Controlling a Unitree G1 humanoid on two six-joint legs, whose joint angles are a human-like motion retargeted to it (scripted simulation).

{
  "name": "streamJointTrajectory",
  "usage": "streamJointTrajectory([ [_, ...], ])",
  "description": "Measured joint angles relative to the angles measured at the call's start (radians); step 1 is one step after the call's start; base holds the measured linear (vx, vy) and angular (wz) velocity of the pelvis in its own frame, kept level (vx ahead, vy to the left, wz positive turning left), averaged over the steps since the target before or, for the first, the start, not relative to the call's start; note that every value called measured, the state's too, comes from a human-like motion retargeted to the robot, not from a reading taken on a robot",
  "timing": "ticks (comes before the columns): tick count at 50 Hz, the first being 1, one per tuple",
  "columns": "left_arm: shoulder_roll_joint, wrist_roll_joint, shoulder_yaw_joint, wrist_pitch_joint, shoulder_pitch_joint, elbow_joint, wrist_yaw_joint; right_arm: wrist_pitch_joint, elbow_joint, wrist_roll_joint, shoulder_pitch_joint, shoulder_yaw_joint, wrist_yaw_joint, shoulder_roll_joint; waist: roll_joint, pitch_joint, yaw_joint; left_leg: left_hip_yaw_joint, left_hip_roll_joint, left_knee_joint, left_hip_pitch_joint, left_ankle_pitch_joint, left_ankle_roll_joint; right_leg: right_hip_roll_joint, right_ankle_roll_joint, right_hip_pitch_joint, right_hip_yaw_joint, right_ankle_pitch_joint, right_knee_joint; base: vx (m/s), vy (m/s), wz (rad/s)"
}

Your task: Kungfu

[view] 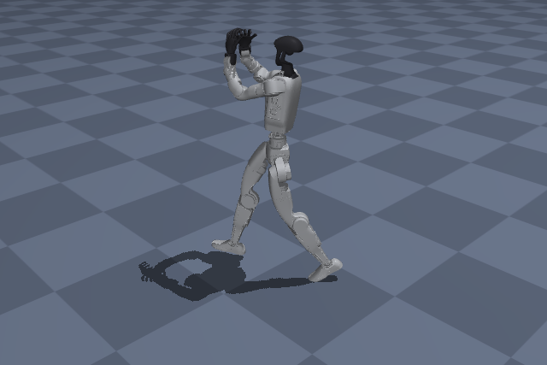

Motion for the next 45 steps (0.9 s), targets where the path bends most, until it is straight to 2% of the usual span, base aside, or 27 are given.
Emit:
streamJointTrajectory([
  [2, 0.014, 0.034, 0.004, -0.001, 0.059, -0.006, 0.002, -0.011, 0.011, 0.009, 0.057, -0.026, 0.018, 0.046, -0.013, -0.038, 0.036, 0.094, -0.003, 0.132, -0.031, 0.227, -0.056, 0.040, 0.003, -0.032, 0.164, -0.069, 0.066, 0.76, -0.77, -0.71],
  [3, 0.018, 0.061, 0.001, 0.004, 0.091, 0.007, 0.010, -0.020, 0.016, 0.001, 0.089, -0.043, 0.032, 0.067, -0.028, -0.017, 0.035, 0.127, 0.010, 0.252, -0.061, 0.319, -0.080, 0.039, 0.020, -0.013, 0.178, -0.104, 0.108, 0.62, -0.59, -0.83],
  [5, 0.049, 0.097, -0.010, 0.013, 0.140, 0.054, 0.022, -0.028, 0.033, -0.014, 0.123, -0.055, 0.011, 0.092, -0.070, 0.039, 0.055, 0.206, 0.030, 0.503, -0.142, 0.525, -0.039, 0.030, 0.026, 0.068, 0.159, -0.165, 0.147, 0.38, -0.40, -0.93],
  [7, 0.081, 0.127, 0.010, 0.061, 0.209, 0.138, -0.033, -0.030, 0.065, -0.038, 0.179, -0.073, -0.021, 0.111, -0.107, 0.063, 0.064, 0.222, 0.023, 0.772, -0.290, 0.415, 0.029, 0.021, 0.042, 0.160, 0.109, -0.208, 0.141, 0.41, -0.52, -0.74],
  [9, 0.121, 0.170, 0.036, 0.157, 0.328, 0.225, -0.144, -0.021, 0.097, -0.073, 0.283, -0.094, -0.012, 0.119, -0.124, 0.044, 0.088, 0.291, 0.060, 0.989, -0.443, 0.222, 0.109, 0.029, 0.081, 0.213, 0.092, -0.223, 0.117, 0.69, -0.66, -1.00],
  [11, 0.161, 0.272, 0.064, 0.266, 0.465, 0.302, -0.286, 0.005, 0.127, -0.125, 0.425, -0.135, 0.050, 0.102, -0.132, 0.028, 0.159, 0.355, 0.099, 1.141, -0.599, 0.102, 0.156, 0.054, 0.097, 0.251, 0.095, -0.230, 0.096, 0.66, -0.52, -1.57],
  [13, 0.220, 0.445, 0.119, 0.339, 0.593, 0.370, -0.387, 0.029, 0.159, -0.188, 0.575, -0.190, 0.156, 0.084, -0.127, 0.050, 0.210, 0.404, 0.138, 1.210, -0.746, 0.021, 0.191, 0.098, 0.084, 0.296, 0.111, -0.233, 0.069, 0.41, -0.26, -1.57],
  [15, 0.301, 0.606, 0.169, 0.370, 0.734, 0.411, -0.434, 0.065, 0.227, -0.271, 0.729, -0.244, 0.252, 0.073, -0.104, 0.086, 0.243, 0.431, 0.172, 1.192, -0.888, -0.003, 0.218, 0.150, 0.072, 0.342, 0.130, -0.233, 0.041, 0.31, -0.12, -1.45],
  [17, 0.378, 0.752, 0.219, 0.394, 0.895, 0.447, -0.430, 0.134, 0.335, -0.368, 0.887, -0.310, 0.302, 0.074, -0.083, 0.114, 0.288, 0.453, 0.210, 1.070, -1.013, 0.034, 0.239, 0.196, 0.064, 0.377, 0.158, -0.238, 0.030, 0.37, -0.11, -1.68],
  [19, 0.416, 0.897, 0.280, 0.437, 1.054, 0.502, -0.408, 0.231, 0.443, -0.438, 1.055, -0.380, 0.350, 0.075, -0.080, 0.130, 0.347, 0.489, 0.246, 0.831, -1.094, 0.147, 0.237, 0.229, 0.046, 0.405, 0.214, -0.240, 0.027, 0.49, -0.15, -2.03],
  [20, 0.422, 0.969, 0.319, 0.454, 1.130, 0.536, -0.407, 0.290, 0.497, -0.458, 1.138, -0.414, 0.377, 0.077, -0.086, 0.135, 0.378, 0.510, 0.256, 0.672, -1.116, 0.234, 0.219, 0.240, 0.032, 0.417, 0.254, -0.241, 0.027, 0.48, -0.13, -2.11],
  [22, 0.435, 1.018, 0.369, 0.491, 1.278, 0.587, -0.458, 0.381, 0.578, -0.497, 1.297, -0.491, 0.459, 0.085, -0.094, 0.163, 0.430, 0.477, 0.230, 0.262, -1.114, 0.445, 0.116, 0.255, 0.005, 0.461, 0.329, -0.251, 0.031, 0.47, -0.06, -2.05],
  [23, 0.436, 1.015, 0.382, 0.518, 1.350, 0.602, -0.496, 0.419, 0.614, -0.530, 1.373, -0.529, 0.475, 0.091, -0.100, 0.184, 0.456, 0.410, 0.202, 0.068, -1.098, 0.475, 0.076, 0.255, -0.008, 0.489, 0.366, -0.260, 0.038, 0.38, -0.02, -1.55],
  [24, 0.434, 1.000, 0.391, 0.538, 1.408, 0.616, -0.539, 0.451, 0.649, -0.568, 1.440, -0.564, 0.462, 0.099, -0.107, 0.199, 0.465, 0.361, 0.178, -0.058, -1.106, 0.397, 0.078, 0.254, -0.024, 0.508, 0.381, -0.267, 0.040, 0.25, -0.03, -0.91],
  [25, 0.429, 0.979, 0.398, 0.554, 1.458, 0.628, -0.585, 0.479, 0.683, -0.610, 1.501, -0.599, 0.434, 0.108, -0.114, 0.213, 0.465, 0.322, 0.157, -0.150, -1.127, 0.265, 0.100, 0.253, -0.042, 0.521, 0.385, -0.274, 0.039, 0.14, -0.01, -0.06],
  [26, 0.430, 0.940, 0.385, 0.559, 1.504, 0.630, -0.629, 0.490, 0.720, -0.644, 1.552, -0.629, 0.371, 0.112, -0.113, 0.223, 0.454, 0.335, 0.139, -0.185, -1.163, 0.096, 0.106, 0.251, -0.045, 0.529, 0.385, -0.285, 0.042, 0.16, 0.01, 0.28],
  [27, 0.428, 0.903, 0.370, 0.564, 1.551, 0.629, -0.671, 0.498, 0.755, -0.674, 1.602, -0.653, 0.307, 0.115, -0.116, 0.233, 0.449, 0.361, 0.131, -0.209, -1.187, -0.018, 0.104, 0.249, -0.046, 0.536, 0.392, -0.296, 0.049, 0.32, 0.01, 0.17],
  [28, 0.423, 0.870, 0.350, 0.569, 1.599, 0.619, -0.705, 0.504, 0.786, -0.696, 1.651, -0.662, 0.242, 0.114, -0.125, 0.245, 0.454, 0.415, 0.144, -0.206, -1.190, -0.025, 0.087, 0.249, -0.046, 0.542, 0.414, -0.308, 0.067, 0.38, -0.03, -0.05],
  [30, 0.403, 0.838, 0.336, 0.572, 1.692, 0.578, -0.774, 0.490, 0.836, -0.755, 1.729, -0.661, 0.172, 0.122, -0.115, 0.252, 0.437, 0.420, 0.181, -0.100, -1.237, 0.020, 0.108, 0.272, -0.046, 0.533, 0.417, -0.319, 0.084, 0.25, -0.04, -0.11],
  [32, 0.382, 0.851, 0.335, 0.542, 1.761, 0.520, -0.840, 0.483, 0.852, -0.817, 1.778, -0.633, 0.226, 0.119, -0.123, 0.252, 0.442, 0.336, 0.193, 0.123, -1.302, 0.068, 0.167, 0.260, -0.046, 0.513, 0.412, -0.322, 0.090, 0.07, -0.06, -0.45],
  [33, 0.378, 0.862, 0.326, 0.521, 1.790, 0.491, -0.870, 0.489, 0.853, -0.846, 1.798, -0.620, 0.285, 0.116, -0.136, 0.250, 0.454, 0.299, 0.179, 0.234, -1.317, 0.116, 0.167, 0.250, -0.046, 0.505, 0.418, -0.325, 0.095, 0.05, -0.14, -0.59],
  [35, 0.377, 0.896, 0.296, 0.480, 1.837, 0.441, -0.921, 0.484, 0.845, -0.901, 1.836, -0.600, 0.431, 0.124, -0.163, 0.237, 0.472, 0.291, 0.161, 0.432, -1.311, 0.196, 0.118, 0.235, -0.046, 0.492, 0.427, -0.330, 0.100, 0.07, -0.21, -0.34],
  [37, 0.380, 0.933, 0.273, 0.446, 1.872, 0.403, -0.977, 0.482, 0.824, -0.946, 1.861, -0.576, 0.581, 0.143, -0.166, 0.206, 0.459, 0.352, 0.214, 0.676, -1.315, 0.148, 0.116, 0.243, -0.041, 0.472, 0.403, -0.329, 0.089, 0.19, -0.19, 0.28],
  [40, 0.389, 0.956, 0.235, 0.389, 1.902, 0.363, -1.056, 0.466, 0.786, -0.973, 1.875, -0.533, 0.724, 0.168, -0.156, 0.150, 0.417, 0.464, 0.366, 1.062, -1.274, 0.026, 0.213, 0.266, -0.035, 0.436, 0.368, -0.331, 0.076, 0.26, -0.14, 0.66],
  [42, 0.397, 0.951, 0.223, 0.346, 1.914, 0.338, -1.100, 0.446, 0.750, -0.969, 1.881, -0.508, 0.763, 0.176, -0.139, 0.113, 0.390, 0.466, 0.445, 1.301, -1.230, -0.017, 0.241, 0.288, -0.046, 0.417, 0.351, -0.342, 0.066, 0.28, -0.19, 0.64],
  [43, 0.399, 0.947, 0.222, 0.326, 1.917, 0.330, -1.118, 0.434, 0.731, -0.966, 1.885, -0.499, 0.768, 0.180, -0.130, 0.094, 0.376, 0.446, 0.449, 1.403, -1.208, -0.016, 0.231, 0.292, -0.046, 0.406, 0.346, -0.350, 0.062, 0.29, -0.19, 0.62],
  [45, 0.410, 0.942, 0.219, 0.302, 1.911, 0.321, -1.143, 0.402, 0.699, -0.994, 1.894, -0.489, 0.746, 0.190, -0.125, 0.049, 0.338, 0.390, 0.367, 1.556, -1.175, 0.027, 0.172, 0.285, -0.046, 0.374, 0.331, -0.361, 0.058, 0.20, -0.16, 0.69],
])
